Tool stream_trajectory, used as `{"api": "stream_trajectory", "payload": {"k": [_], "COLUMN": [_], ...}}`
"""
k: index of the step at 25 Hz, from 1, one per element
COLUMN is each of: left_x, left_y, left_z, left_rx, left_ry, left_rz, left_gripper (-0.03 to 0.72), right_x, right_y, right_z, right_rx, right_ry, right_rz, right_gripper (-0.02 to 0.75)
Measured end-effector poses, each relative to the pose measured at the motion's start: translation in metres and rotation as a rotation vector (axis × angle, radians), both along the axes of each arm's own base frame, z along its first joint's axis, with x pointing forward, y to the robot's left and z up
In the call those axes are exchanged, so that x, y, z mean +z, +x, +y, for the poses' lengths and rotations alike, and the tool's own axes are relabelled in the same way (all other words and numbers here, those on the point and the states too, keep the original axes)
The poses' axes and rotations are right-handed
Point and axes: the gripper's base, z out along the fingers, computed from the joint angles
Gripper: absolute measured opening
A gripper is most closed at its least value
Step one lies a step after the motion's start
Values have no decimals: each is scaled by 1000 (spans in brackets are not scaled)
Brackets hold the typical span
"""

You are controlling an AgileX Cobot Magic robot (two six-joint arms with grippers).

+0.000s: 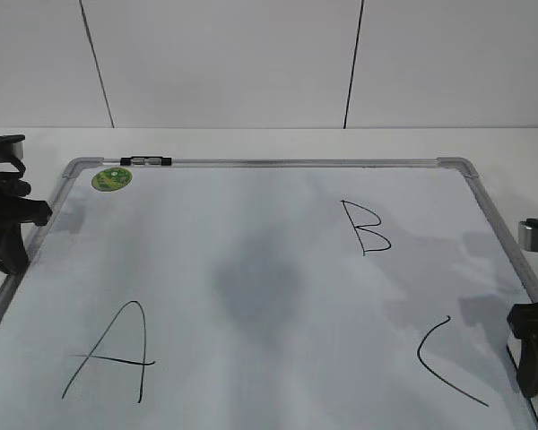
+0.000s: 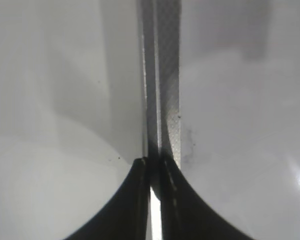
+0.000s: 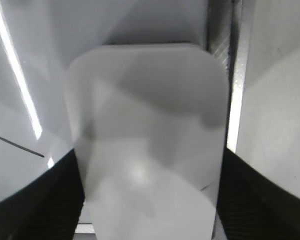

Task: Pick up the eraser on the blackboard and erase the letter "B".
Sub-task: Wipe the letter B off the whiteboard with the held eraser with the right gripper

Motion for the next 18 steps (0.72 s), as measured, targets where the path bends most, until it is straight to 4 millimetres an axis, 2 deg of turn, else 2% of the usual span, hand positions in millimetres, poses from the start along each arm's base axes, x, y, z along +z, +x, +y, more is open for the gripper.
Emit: {"api": "stream_trajectory", "payload": {"k": [18], "left_x": [0], "left_y": [0], "left_z": [0], "left_rx": [0], "left_ry": [0], "left_rz": [0], "left_gripper": [20], "right_x": [0], "right_y": [0], "right_z": [0], "right_rx": [9], "right_ry": [1], "right_rz": [-2], "right_gripper": [537]}}
